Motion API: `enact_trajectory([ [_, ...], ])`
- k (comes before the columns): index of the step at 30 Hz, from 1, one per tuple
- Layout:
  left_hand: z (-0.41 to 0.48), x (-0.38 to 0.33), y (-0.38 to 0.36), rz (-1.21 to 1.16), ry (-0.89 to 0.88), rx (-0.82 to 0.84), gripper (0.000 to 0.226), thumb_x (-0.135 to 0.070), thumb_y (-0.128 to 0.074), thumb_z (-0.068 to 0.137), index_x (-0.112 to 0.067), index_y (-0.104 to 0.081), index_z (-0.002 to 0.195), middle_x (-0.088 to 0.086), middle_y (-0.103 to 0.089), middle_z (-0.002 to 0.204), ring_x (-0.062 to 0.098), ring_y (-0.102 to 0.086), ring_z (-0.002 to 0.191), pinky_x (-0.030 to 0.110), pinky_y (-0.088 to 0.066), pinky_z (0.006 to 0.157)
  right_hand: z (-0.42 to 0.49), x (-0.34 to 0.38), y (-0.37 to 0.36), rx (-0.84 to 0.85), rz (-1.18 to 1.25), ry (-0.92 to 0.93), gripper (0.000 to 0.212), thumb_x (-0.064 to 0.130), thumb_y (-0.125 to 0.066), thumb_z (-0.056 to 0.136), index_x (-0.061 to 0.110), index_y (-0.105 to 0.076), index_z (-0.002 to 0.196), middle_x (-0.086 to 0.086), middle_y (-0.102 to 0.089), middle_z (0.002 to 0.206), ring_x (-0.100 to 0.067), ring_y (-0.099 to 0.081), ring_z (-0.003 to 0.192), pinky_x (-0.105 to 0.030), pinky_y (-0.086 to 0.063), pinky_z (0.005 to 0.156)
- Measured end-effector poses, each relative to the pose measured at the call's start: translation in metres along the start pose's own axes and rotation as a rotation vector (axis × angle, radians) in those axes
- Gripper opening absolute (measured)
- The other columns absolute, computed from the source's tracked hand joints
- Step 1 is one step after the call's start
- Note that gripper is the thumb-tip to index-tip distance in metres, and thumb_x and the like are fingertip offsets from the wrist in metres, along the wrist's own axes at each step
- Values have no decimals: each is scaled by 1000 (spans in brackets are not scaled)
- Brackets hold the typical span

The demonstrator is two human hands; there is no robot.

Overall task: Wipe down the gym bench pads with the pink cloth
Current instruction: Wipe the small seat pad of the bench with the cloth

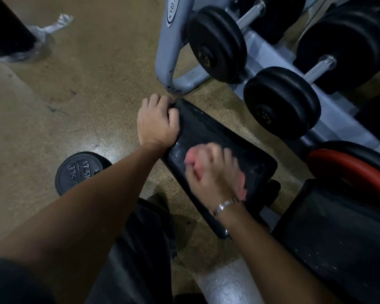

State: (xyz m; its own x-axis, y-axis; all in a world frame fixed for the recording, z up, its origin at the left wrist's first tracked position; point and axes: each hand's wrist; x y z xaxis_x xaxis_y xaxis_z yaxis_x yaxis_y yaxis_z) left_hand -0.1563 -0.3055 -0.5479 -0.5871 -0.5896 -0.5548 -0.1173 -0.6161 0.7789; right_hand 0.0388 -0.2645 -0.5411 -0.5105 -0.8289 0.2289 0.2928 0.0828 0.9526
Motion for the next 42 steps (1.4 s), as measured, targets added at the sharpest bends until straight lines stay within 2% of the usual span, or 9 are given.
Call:
enact_trajectory([
  [5, 2, -4, 2, -28, 15, 6, 46, -32, -37, 89, -7, -72, 106, 14, -63, 100, 34, -55, 94, 46, -44, 81, -14, -48, 2, 38, 85, 319, 25, 41, -61, 86, 29, -70, 106, -1, -65, 112, -24, -57, 88, -40, -52, 72],
  [10, 1, 0, -1, 8, 17, 23, 44, -32, -36, 90, -6, -70, 103, 13, -63, 99, 33, -55, 93, 49, -46, 80, 3, -7, 4, -22, 5, -100, 29, 50, -48, 91, 26, -61, 103, -2, -60, 107, -24, -55, 91, -39, -48, 77],
  [16, 2, -3, -1, -13, 17, 1, 44, -31, -37, 90, -8, -71, 105, 12, -64, 100, 34, -55, 92, 47, -46, 79, -23, -42, 1, 48, 117, 371, 25, 42, -63, 81, 28, -74, 97, -2, -63, 96, -25, -54, 81, -39, -49, 68],
  [21, 1, 0, -2, 33, 18, 11, 41, -30, -37, 89, -6, -69, 100, 13, -63, 97, 36, -55, 91, 50, -46, 78, 5, -10, -2, -89, 83, -197, 31, 47, -51, 88, 22, -66, 99, -4, -62, 100, -26, -56, 88, -40, -48, 76],
  [27, 2, 1, -2, 8, 6, -8, 42, -29, -39, 88, -7, -70, 104, 14, -62, 96, 37, -56, 90, 50, -47, 77, -18, -47, -1, 41, 126, 400, 27, 43, -66, 74, 23, -73, 90, -4, -62, 91, -25, -54, 79, -39, -48, 66],
  [32, 2, -2, -1, 24, -2, 1, 41, -30, -39, 89, -7, -70, 103, 14, -63, 97, 37, -56, 90, 50, -47, 77, 25, -34, 1, -28, 132, -208, 30, 47, -55, 86, 22, -66, 98, -2, -59, 98, -24, -55, 90, -40, -47, 80],
  [34, 0, 1, -2, 16, -7, -2, 40, -29, -40, 89, -7, -70, 103, 14, -63, 97, 37, -56, 90, 51, -47, 77, 25, -12, 0, -58, 64, -292, 29, 46, -54, 88, 23, -65, 101, -3, -62, 104, -25, -56, 93, -41, -46, 81],
  [39, 2, 0, -2, -5, -13, -16, 39, -28, -41, 88, -8, -71, 103, 15, -63, 96, 39, -57, 89, 52, -49, 77, 6, -48, -2, 2, 105, 361, 30, 42, -65, 76, 20, -71, 97, -6, -64, 97, -26, -56, 81, -40, -49, 67],
  [42, 3, -2, -2, 2, -7, -12, 40, -29, -40, 89, -8, -70, 103, 14, -63, 96, 38, -57, 90, 50, -48, 78, 35, -60, -1, 10, 124, 207, 31, 43, -59, 79, 20, -67, 97, -6, -60, 97, -26, -56, 85, -40, -51, 73],
])
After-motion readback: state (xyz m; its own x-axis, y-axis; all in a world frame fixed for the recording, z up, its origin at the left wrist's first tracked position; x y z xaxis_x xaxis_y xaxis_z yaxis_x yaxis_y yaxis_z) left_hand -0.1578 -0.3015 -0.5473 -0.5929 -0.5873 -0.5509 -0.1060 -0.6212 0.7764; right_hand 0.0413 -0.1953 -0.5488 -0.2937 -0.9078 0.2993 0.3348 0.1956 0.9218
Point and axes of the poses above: each hand's wrist, its own z-axis towards the middle knuckle, its own y-axis out of the back of the hand, x = y × z
